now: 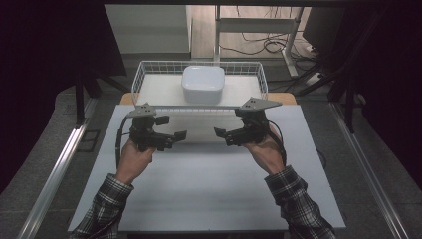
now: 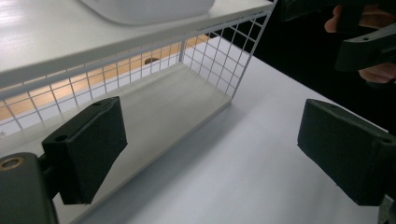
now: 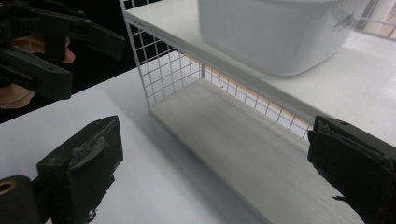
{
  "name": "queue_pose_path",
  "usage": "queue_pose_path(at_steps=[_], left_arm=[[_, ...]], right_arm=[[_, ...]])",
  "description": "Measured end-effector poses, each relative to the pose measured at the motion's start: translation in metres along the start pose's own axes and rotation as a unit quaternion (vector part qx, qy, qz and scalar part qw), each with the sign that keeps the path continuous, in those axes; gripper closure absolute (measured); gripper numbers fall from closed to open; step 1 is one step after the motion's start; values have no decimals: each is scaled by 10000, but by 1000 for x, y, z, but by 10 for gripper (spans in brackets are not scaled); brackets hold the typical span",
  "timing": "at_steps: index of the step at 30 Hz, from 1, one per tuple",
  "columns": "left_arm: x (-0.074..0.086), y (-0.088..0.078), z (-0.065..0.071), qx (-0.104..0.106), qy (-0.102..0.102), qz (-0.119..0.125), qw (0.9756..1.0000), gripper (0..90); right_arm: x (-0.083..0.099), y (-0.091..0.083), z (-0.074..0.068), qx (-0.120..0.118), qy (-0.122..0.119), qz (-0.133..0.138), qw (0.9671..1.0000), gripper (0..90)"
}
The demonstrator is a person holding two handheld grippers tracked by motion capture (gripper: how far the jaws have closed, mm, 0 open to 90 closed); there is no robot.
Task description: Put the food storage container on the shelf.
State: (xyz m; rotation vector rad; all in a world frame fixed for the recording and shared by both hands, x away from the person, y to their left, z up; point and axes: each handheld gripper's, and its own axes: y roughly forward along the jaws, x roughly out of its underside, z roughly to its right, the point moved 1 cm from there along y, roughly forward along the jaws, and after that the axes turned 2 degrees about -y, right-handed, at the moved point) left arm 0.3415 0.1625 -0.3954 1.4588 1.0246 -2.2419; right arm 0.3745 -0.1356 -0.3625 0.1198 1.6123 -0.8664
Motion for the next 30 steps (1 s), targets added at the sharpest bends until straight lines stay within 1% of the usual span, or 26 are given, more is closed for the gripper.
queue_pose_path(at_steps=[4, 8, 11, 14, 18, 20, 24, 27, 30], left_arm=[[10, -1, 5, 47, 58, -18, 10000, 63], [19, -1, 12, 43, 171, -143, 9997, 56], [26, 0, 16, 79, 193, -195, 9996, 52], [33, 0, 19, 67, 228, -190, 9995, 49], [42, 0, 23, 94, 256, -149, 9995, 49], [47, 1, 25, 143, 227, -143, 9995, 48], [58, 3, 29, 167, 232, -175, 9994, 41], [66, 3, 30, 133, 252, -248, 9993, 39], [72, 3, 33, 78, 279, -307, 9991, 38]], right_arm=[[9, -2, -5, -55, -11, -75, 10000, 31], [18, -4, -11, -104, -13, -92, 9999, 30], [24, -5, -16, -105, -48, -107, 9999, 27], [30, -6, -20, -62, -81, -116, 9999, 20], [38, -6, -25, -79, -21, -131, 9999, 7], [42, -6, -28, -122, 17, -131, 9998, 2], [52, -5, -33, -58, 2, -171, 9998, 0], [59, -6, -35, -42, 15, -136, 9999, 0], [67, -7, -38, 33, 0, -77, 10000, 0]])
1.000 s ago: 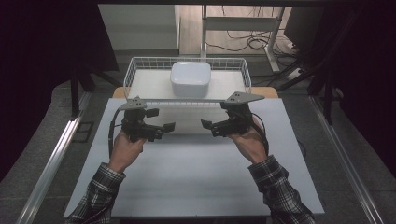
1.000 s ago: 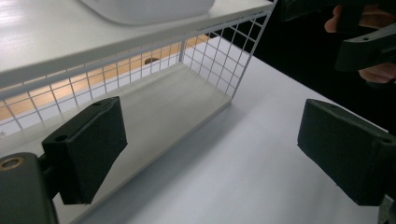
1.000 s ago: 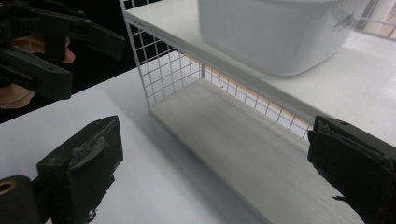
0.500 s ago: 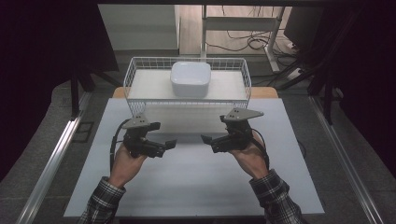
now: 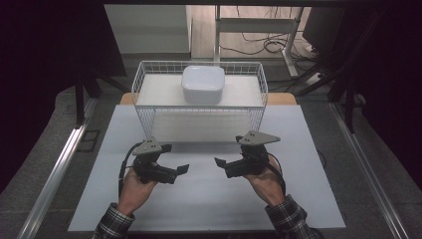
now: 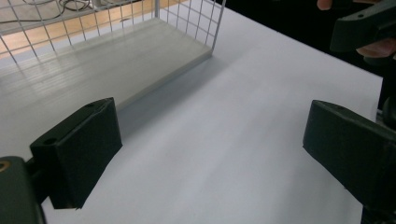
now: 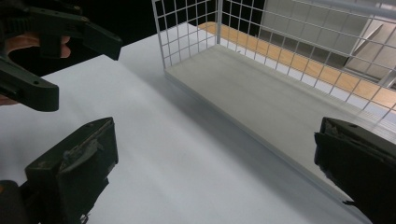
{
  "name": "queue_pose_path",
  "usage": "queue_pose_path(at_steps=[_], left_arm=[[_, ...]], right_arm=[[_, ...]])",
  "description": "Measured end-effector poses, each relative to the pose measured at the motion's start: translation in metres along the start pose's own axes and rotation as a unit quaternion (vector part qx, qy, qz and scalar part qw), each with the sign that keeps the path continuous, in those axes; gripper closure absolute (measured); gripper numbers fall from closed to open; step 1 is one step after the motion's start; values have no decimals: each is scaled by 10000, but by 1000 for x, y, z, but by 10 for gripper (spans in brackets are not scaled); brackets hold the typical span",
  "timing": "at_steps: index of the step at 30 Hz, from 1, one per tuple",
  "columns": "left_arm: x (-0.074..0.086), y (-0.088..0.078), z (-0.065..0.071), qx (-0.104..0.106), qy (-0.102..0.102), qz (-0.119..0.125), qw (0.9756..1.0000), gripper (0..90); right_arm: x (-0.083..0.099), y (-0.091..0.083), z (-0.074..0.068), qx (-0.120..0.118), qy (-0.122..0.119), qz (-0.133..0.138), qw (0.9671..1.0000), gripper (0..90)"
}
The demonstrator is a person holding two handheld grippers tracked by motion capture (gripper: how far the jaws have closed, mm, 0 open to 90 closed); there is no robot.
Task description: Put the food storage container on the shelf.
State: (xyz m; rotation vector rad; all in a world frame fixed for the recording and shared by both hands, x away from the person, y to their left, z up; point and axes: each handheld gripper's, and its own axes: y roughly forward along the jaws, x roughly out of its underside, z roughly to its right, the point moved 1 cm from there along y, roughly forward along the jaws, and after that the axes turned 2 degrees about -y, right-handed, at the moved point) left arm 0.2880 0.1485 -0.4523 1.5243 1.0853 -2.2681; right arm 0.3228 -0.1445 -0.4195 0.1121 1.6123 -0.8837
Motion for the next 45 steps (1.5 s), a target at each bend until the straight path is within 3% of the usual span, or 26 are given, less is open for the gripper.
queue_pose_path(at_steps=[13, 29, 45], left_arm=[[20, -5, 13, 0, 64, -53, 10000, 35], [39, -14, 20, -17, 59, -23, 10000, 37], [67, -19, 23, -252, 38, -159, 9995, 34]], right_arm=[[24, -11, -5, -14, 17, -113, 9999, 0], [42, -31, -16, 202, -85, -119, 9997, 0], [78, -48, -14, 378, 112, -231, 9990, 0]])
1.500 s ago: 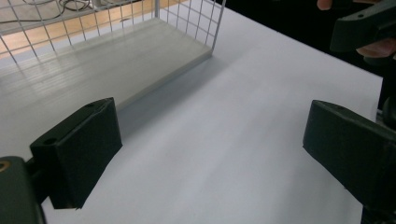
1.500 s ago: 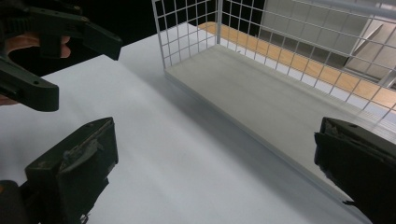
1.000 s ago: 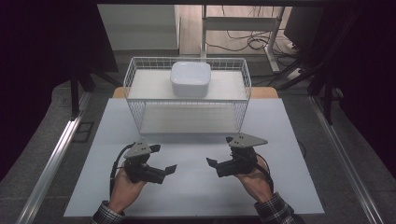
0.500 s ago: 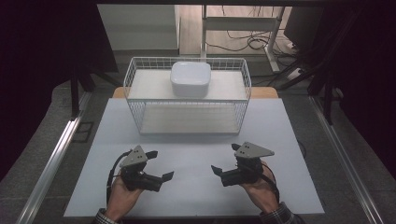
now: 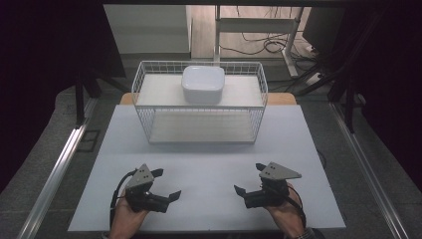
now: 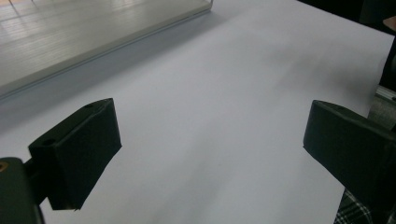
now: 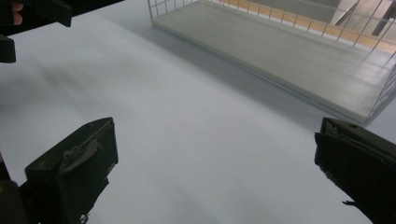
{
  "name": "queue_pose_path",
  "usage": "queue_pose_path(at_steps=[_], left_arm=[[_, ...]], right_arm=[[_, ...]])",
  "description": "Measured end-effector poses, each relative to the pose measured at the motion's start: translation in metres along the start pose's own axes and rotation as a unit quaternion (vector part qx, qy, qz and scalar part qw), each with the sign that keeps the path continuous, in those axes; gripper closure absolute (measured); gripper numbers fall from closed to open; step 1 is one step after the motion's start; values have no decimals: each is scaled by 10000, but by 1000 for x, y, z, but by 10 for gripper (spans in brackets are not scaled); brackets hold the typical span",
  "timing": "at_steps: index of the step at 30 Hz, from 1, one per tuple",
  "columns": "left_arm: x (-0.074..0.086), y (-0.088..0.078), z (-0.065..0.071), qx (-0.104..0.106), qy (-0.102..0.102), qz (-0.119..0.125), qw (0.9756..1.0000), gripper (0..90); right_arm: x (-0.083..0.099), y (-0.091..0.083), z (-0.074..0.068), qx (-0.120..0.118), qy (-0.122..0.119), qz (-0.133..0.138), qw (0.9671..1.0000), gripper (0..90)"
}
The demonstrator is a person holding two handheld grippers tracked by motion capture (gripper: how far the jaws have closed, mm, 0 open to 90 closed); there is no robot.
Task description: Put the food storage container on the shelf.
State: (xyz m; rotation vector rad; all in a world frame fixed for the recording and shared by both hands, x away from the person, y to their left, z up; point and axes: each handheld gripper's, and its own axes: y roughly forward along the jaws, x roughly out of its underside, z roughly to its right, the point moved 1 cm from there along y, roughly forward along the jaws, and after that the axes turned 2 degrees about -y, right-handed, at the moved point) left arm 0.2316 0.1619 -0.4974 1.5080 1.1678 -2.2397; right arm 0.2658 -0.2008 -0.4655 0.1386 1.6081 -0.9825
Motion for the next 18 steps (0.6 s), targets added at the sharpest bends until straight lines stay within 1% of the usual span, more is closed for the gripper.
queue_pose_path(at_steps=[7, 12, 14, 16, 18], left_arm=[[15, 0, 1, -117, -29, -102, 9999, 22], [26, 2, 0, -188, -71, -136, 9997, 22], [30, 5, 0, -247, -30, -206, 9995, 26], [34, 10, 1, -354, 70, -345, 9988, 27], [37, 15, 1, -451, 162, -503, 9976, 27]], right_arm=[[11, -2, -1, 8, 56, -56, 10000, 0], [21, 4, -1, -8, 96, -156, 9998, 0], [26, 9, -1, -52, 131, -212, 9997, 0], [32, 15, -1, -80, 131, -334, 9993, 0], [35, 18, -1, -67, 105, -401, 9991, 0]])
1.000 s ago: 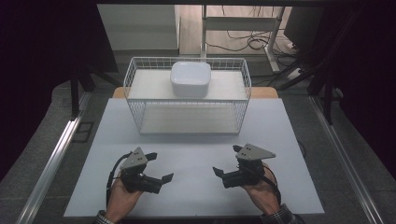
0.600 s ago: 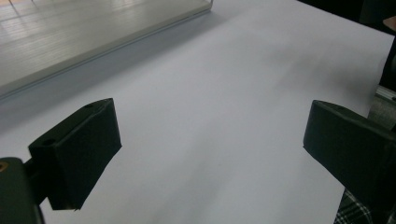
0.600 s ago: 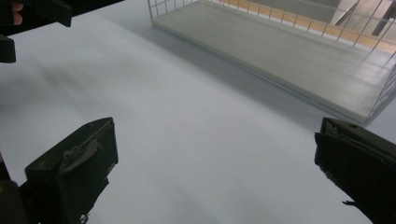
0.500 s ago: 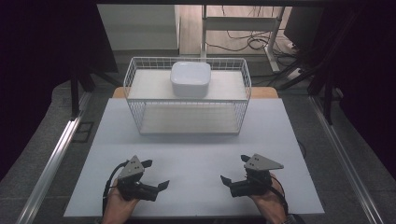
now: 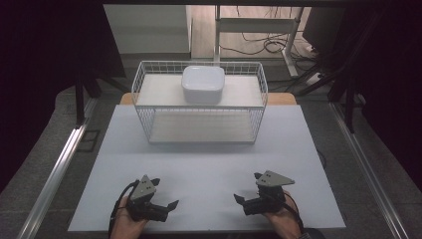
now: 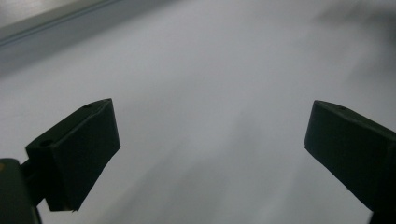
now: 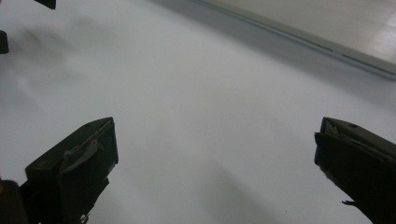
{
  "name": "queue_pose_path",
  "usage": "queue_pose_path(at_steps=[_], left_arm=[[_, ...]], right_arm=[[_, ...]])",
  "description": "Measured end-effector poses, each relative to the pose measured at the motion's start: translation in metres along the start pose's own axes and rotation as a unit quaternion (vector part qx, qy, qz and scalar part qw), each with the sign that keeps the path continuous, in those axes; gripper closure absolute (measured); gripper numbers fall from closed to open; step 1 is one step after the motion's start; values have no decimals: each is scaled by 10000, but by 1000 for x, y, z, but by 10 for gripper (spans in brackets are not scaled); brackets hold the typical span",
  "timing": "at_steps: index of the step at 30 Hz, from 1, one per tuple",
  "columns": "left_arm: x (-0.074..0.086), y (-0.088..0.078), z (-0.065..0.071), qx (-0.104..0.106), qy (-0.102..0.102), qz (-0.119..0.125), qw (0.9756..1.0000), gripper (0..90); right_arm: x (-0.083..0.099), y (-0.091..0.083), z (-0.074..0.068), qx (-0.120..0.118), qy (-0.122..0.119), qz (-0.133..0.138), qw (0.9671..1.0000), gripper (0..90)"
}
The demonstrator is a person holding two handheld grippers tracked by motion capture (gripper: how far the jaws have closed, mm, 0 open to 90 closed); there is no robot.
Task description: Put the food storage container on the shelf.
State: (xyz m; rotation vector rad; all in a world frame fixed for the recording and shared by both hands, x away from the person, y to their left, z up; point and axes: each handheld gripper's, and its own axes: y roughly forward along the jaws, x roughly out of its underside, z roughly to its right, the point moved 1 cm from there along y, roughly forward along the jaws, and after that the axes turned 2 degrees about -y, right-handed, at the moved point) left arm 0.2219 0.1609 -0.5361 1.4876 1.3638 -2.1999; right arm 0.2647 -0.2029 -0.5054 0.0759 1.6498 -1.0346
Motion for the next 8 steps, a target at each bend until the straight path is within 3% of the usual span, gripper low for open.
queue_pose_path(at_steps=[3, 8], left_arm=[[3, 5, 0, -2, -16, -150, 9999, 25], [1, 4, -1, -17, -28, -107, 9999, 24]], right_arm=[[4, 4, 2, -12, 19, -98, 9999, 0], [6, 6, 6, -6, 72, -174, 9998, 0]])
